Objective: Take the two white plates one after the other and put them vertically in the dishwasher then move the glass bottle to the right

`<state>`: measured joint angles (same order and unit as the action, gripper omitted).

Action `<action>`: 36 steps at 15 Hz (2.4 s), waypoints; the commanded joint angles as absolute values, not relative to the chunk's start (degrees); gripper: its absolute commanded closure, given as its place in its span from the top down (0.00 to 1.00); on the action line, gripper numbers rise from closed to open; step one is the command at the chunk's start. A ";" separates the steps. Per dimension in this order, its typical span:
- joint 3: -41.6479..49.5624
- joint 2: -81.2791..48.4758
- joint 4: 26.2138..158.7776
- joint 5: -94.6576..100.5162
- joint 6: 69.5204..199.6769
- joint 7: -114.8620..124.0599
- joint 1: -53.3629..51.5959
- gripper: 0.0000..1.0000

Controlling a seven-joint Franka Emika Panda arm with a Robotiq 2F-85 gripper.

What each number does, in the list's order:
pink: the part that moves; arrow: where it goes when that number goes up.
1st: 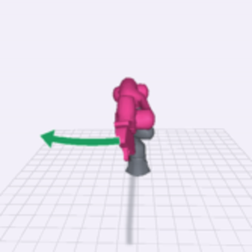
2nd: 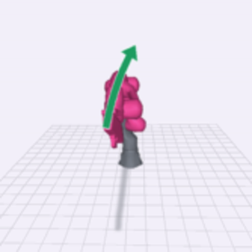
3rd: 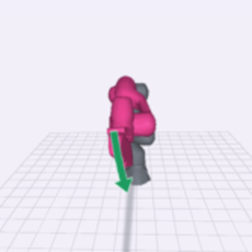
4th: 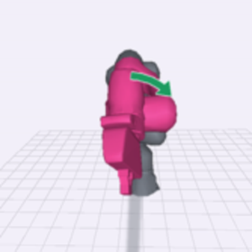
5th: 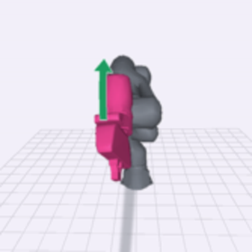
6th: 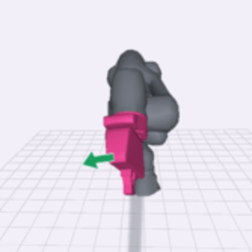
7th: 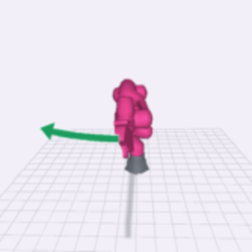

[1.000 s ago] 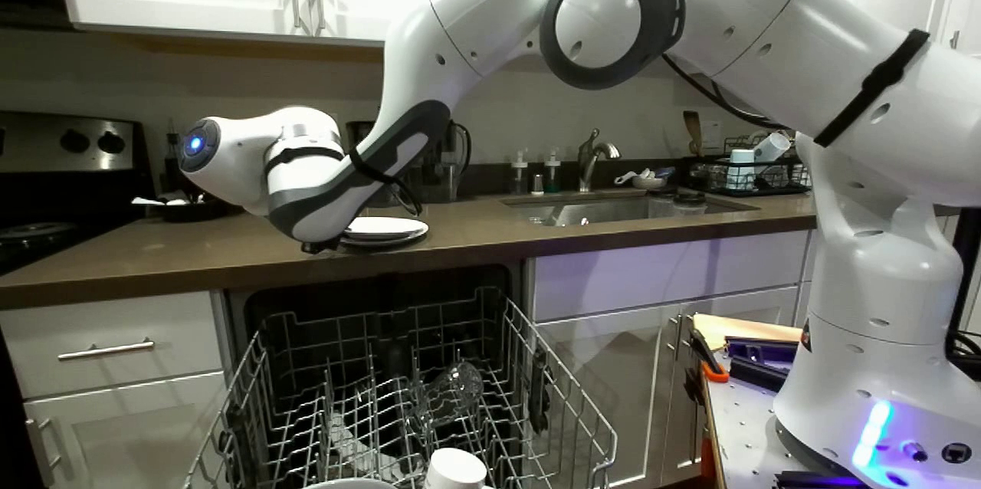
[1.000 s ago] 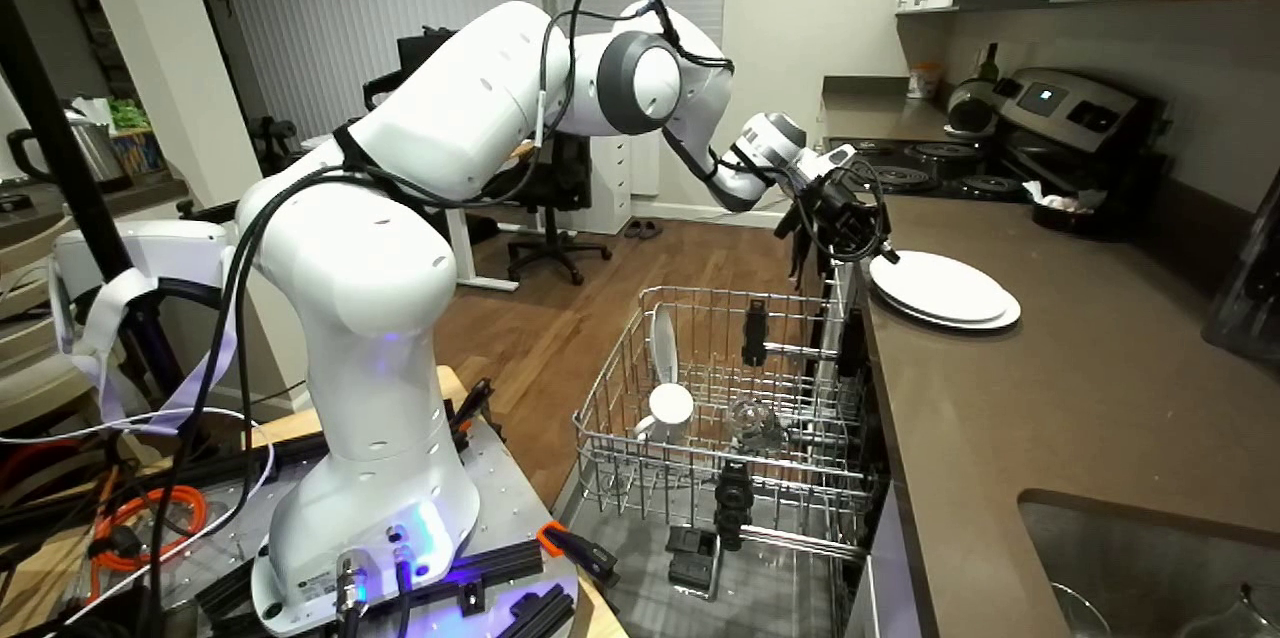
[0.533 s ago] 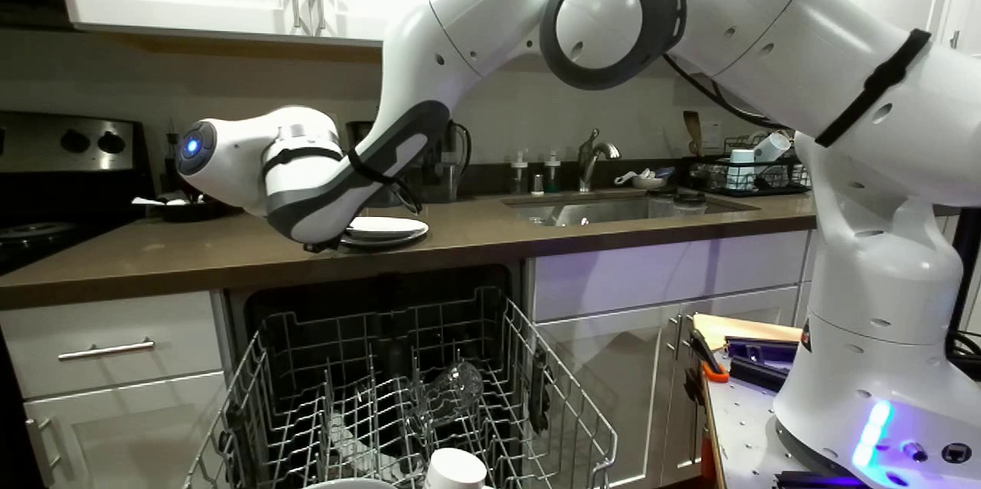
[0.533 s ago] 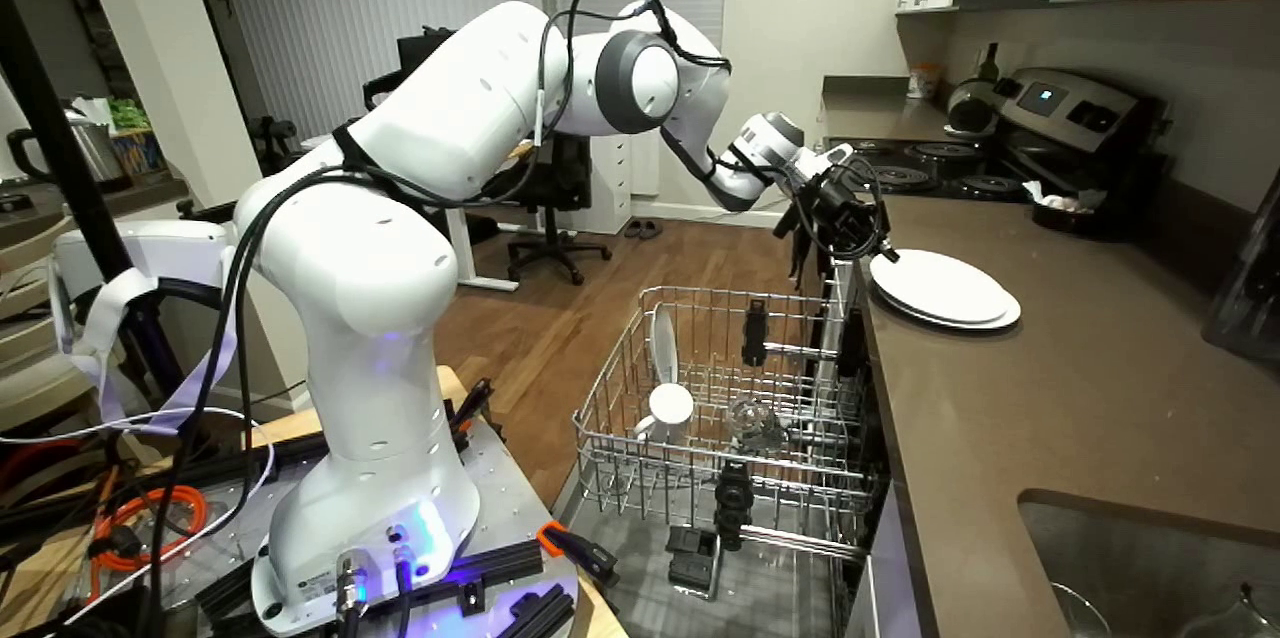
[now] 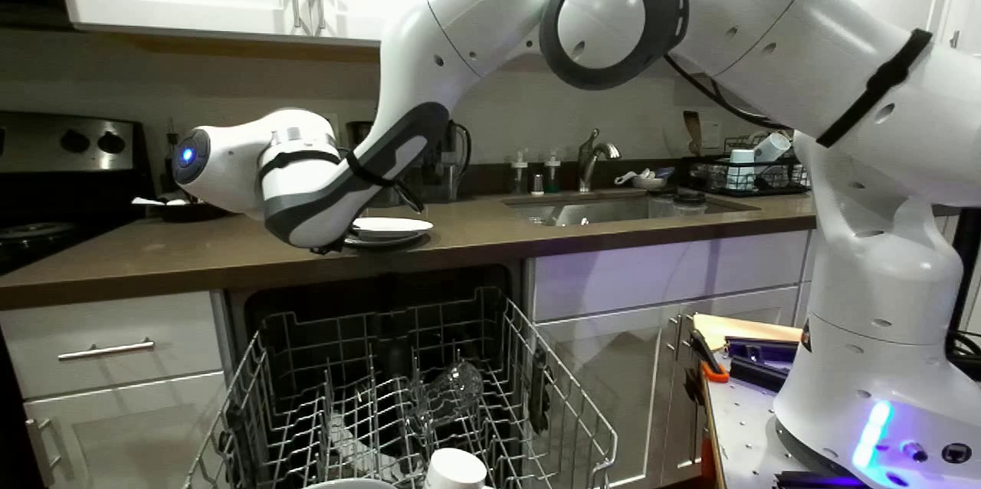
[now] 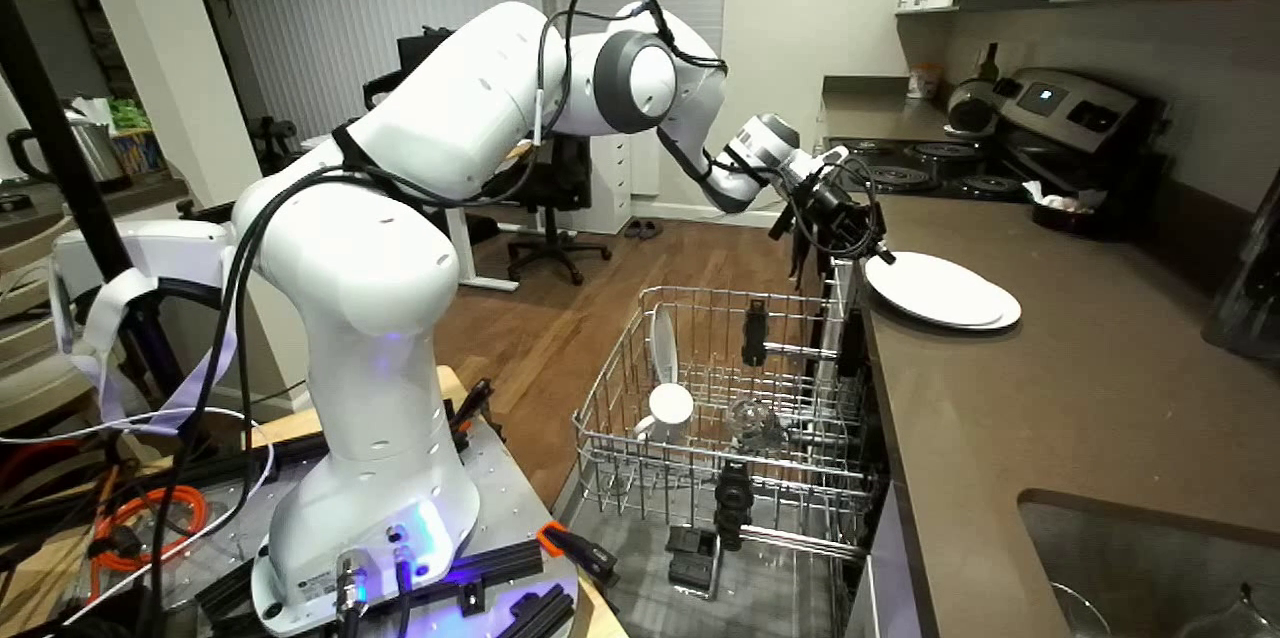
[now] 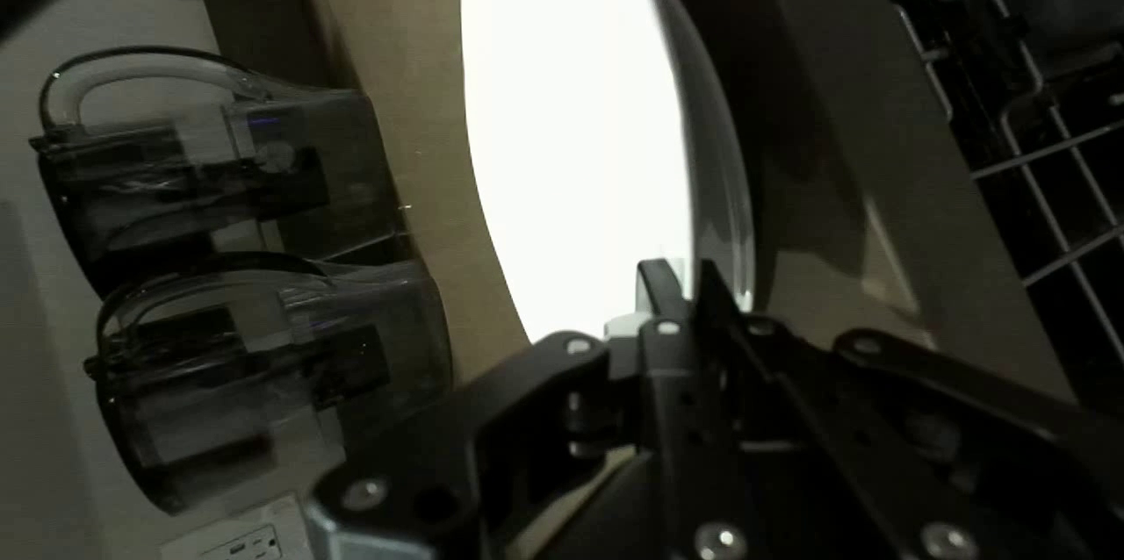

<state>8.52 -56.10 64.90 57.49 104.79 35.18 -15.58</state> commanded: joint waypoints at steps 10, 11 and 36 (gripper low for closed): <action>9.11 -54.60 66.27 62.10 100.33 36.65 -18.33 0.04; 9.03 -54.48 66.42 62.15 100.00 36.66 -18.45 0.04; -5.30 -31.81 95.61 59.35 89.28 46.90 -23.41 0.04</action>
<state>-2.43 -38.63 88.52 60.39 89.98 46.42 -24.21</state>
